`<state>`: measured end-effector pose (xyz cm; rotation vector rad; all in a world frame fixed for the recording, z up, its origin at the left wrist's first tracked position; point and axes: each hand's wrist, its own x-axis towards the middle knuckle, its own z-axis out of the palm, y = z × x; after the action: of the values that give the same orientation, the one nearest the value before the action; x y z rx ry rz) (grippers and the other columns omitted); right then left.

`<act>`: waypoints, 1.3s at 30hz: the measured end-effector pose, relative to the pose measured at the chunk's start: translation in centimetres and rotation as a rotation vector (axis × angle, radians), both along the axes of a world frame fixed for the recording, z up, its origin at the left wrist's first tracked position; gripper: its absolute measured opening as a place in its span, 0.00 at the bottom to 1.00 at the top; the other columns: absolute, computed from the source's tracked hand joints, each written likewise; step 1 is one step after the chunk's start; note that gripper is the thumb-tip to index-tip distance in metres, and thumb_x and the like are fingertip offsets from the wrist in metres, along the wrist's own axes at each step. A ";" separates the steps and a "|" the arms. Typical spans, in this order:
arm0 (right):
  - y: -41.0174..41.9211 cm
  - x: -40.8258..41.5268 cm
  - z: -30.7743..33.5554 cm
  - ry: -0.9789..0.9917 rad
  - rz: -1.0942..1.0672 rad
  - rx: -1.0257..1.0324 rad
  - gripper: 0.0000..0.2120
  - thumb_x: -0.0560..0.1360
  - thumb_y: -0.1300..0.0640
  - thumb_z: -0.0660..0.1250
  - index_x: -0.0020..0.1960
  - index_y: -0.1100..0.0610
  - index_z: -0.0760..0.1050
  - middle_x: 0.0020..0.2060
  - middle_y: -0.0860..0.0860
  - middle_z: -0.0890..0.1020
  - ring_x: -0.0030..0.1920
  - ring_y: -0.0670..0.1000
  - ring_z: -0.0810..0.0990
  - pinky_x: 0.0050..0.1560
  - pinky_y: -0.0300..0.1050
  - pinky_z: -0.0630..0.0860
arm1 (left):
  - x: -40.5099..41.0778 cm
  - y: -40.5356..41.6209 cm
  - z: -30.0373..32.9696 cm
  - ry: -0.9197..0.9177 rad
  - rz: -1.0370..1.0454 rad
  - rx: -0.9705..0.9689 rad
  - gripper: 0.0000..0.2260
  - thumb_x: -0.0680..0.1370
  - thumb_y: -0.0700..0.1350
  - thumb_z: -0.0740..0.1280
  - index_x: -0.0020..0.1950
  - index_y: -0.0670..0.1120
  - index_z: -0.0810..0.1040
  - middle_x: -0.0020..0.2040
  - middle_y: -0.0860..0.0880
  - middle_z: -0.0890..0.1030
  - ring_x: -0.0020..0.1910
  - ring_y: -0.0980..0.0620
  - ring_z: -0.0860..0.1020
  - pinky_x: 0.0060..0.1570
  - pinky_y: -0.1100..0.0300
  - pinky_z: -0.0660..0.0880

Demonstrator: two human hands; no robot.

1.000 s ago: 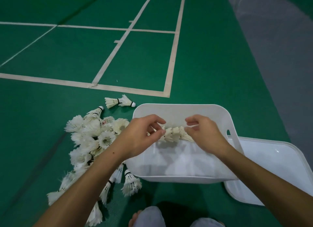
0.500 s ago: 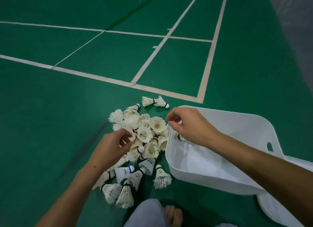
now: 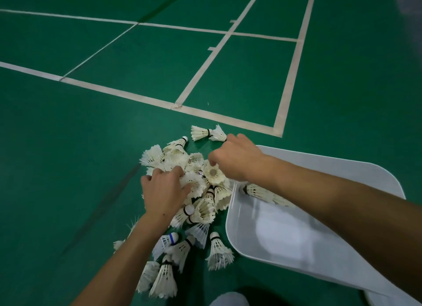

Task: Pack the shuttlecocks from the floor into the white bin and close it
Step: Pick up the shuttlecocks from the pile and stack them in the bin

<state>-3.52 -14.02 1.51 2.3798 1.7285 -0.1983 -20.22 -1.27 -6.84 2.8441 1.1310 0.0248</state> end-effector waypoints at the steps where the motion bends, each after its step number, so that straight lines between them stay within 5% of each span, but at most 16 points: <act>1: 0.3 0.1 0.0 0.060 -0.002 -0.027 0.18 0.83 0.61 0.63 0.70 0.48 0.76 0.50 0.53 0.84 0.58 0.58 0.75 0.54 0.54 0.71 | 0.2 0.2 -0.1 -0.015 -0.010 0.015 0.14 0.78 0.59 0.71 0.60 0.56 0.82 0.42 0.52 0.86 0.59 0.45 0.78 0.57 0.47 0.66; 5: 2.4 1.0 -0.3 0.295 -0.028 -0.213 0.32 0.81 0.67 0.60 0.80 0.43 0.64 0.74 0.53 0.74 0.70 0.57 0.74 0.56 0.53 0.74 | 0.2 0.9 -0.3 -0.079 -0.045 0.033 0.04 0.79 0.49 0.71 0.50 0.54 0.86 0.35 0.53 0.83 0.52 0.47 0.79 0.55 0.48 0.66; 7: 3.8 1.5 -0.7 0.361 -0.029 -0.335 0.34 0.82 0.68 0.60 0.82 0.44 0.59 0.80 0.52 0.66 0.77 0.58 0.69 0.68 0.56 0.73 | 0.0 1.1 -0.2 -0.118 -0.058 0.029 0.03 0.79 0.49 0.73 0.49 0.54 0.87 0.35 0.54 0.84 0.50 0.47 0.80 0.54 0.48 0.66; 10: 5.1 2.1 -1.0 0.381 -0.008 -0.437 0.31 0.83 0.67 0.58 0.83 0.50 0.60 0.82 0.52 0.64 0.79 0.58 0.66 0.75 0.56 0.68 | -0.4 1.2 0.3 -0.191 -0.063 0.026 0.02 0.78 0.49 0.74 0.49 0.54 0.87 0.37 0.55 0.85 0.49 0.47 0.81 0.51 0.52 0.63; 14: 5.0 2.0 -0.4 0.397 -0.021 -0.397 0.26 0.82 0.68 0.55 0.79 0.57 0.69 0.76 0.52 0.73 0.74 0.56 0.74 0.74 0.52 0.72 | -1.2 1.3 1.3 -0.274 -0.054 0.017 0.03 0.78 0.51 0.75 0.50 0.54 0.87 0.41 0.56 0.87 0.50 0.48 0.80 0.51 0.53 0.64; 20: 1.7 1.0 3.2 0.540 -0.154 -0.067 0.21 0.82 0.64 0.59 0.72 0.54 0.78 0.70 0.50 0.80 0.70 0.53 0.77 0.73 0.54 0.73 | -1.6 0.0 5.2 -0.446 -0.006 -0.035 0.05 0.78 0.52 0.75 0.49 0.52 0.86 0.41 0.55 0.85 0.48 0.49 0.77 0.51 0.50 0.69; 24: -2.3 -0.2 5.0 0.551 -0.242 0.285 0.19 0.81 0.57 0.58 0.65 0.50 0.83 0.62 0.48 0.85 0.59 0.51 0.84 0.62 0.53 0.81 | -1.4 -2.3 8.3 -0.612 -0.038 -0.131 0.05 0.79 0.51 0.74 0.48 0.50 0.84 0.41 0.56 0.83 0.47 0.50 0.76 0.50 0.47 0.75; 29: -7.5 -0.9 6.1 0.630 -0.374 0.635 0.15 0.82 0.46 0.68 0.65 0.48 0.84 0.57 0.41 0.86 0.56 0.39 0.83 0.61 0.41 0.77 | -0.7 -5.3 11.2 -0.746 -0.139 -0.160 0.03 0.79 0.47 0.74 0.50 0.49 0.82 0.41 0.57 0.79 0.42 0.49 0.78 0.45 0.45 0.79; 35: -12.5 -0.4 5.7 0.982 -0.681 0.943 0.10 0.75 0.57 0.78 0.56 0.53 0.87 0.45 0.46 0.89 0.48 0.42 0.87 0.51 0.33 0.80 | 0.0 -7.9 13.3 -0.866 -0.287 -0.200 0.04 0.80 0.45 0.74 0.51 0.46 0.82 0.40 0.56 0.82 0.39 0.61 0.80 0.39 0.54 0.80; 39: -16.7 -0.8 6.0 1.000 -0.816 1.013 0.08 0.75 0.58 0.77 0.54 0.53 0.87 0.43 0.49 0.89 0.46 0.46 0.88 0.47 0.30 0.78 | 0.6 -9.5 13.6 -0.872 -0.354 -0.254 0.03 0.81 0.46 0.73 0.51 0.47 0.82 0.41 0.59 0.81 0.39 0.60 0.80 0.38 0.53 0.80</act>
<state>-4.36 -30.70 7.48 4.1695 0.9644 -0.9437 -19.58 -10.75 6.73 2.3166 0.4037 0.9119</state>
